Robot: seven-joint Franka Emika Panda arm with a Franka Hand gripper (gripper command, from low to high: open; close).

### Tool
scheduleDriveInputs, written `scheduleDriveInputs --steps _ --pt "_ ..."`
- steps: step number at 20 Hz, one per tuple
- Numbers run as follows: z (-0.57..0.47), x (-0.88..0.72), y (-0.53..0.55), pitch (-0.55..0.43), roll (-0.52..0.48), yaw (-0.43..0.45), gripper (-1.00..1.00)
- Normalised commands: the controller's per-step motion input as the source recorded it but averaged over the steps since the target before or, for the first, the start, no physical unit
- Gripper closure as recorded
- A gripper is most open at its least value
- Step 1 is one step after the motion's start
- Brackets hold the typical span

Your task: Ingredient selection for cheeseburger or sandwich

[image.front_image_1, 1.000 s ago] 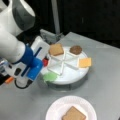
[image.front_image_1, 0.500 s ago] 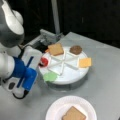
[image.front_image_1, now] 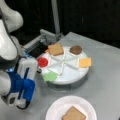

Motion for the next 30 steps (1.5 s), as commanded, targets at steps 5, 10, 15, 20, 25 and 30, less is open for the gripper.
scheduleDriveInputs --steps 5,10,15,20,25,30 --pt "-0.19 0.20 -0.23 -0.060 0.498 0.223 -1.00" --pt "-0.15 0.14 -0.07 -0.073 0.452 0.175 -1.00" --pt "-0.15 0.14 0.00 -0.112 0.439 0.149 -1.00" --pt "-0.15 0.16 -0.01 -0.123 0.386 0.083 -1.00" --pt "-0.12 0.17 -0.01 -0.130 0.358 0.031 -1.00" --pt "-0.09 0.16 -0.02 -0.117 0.336 0.006 -1.00"
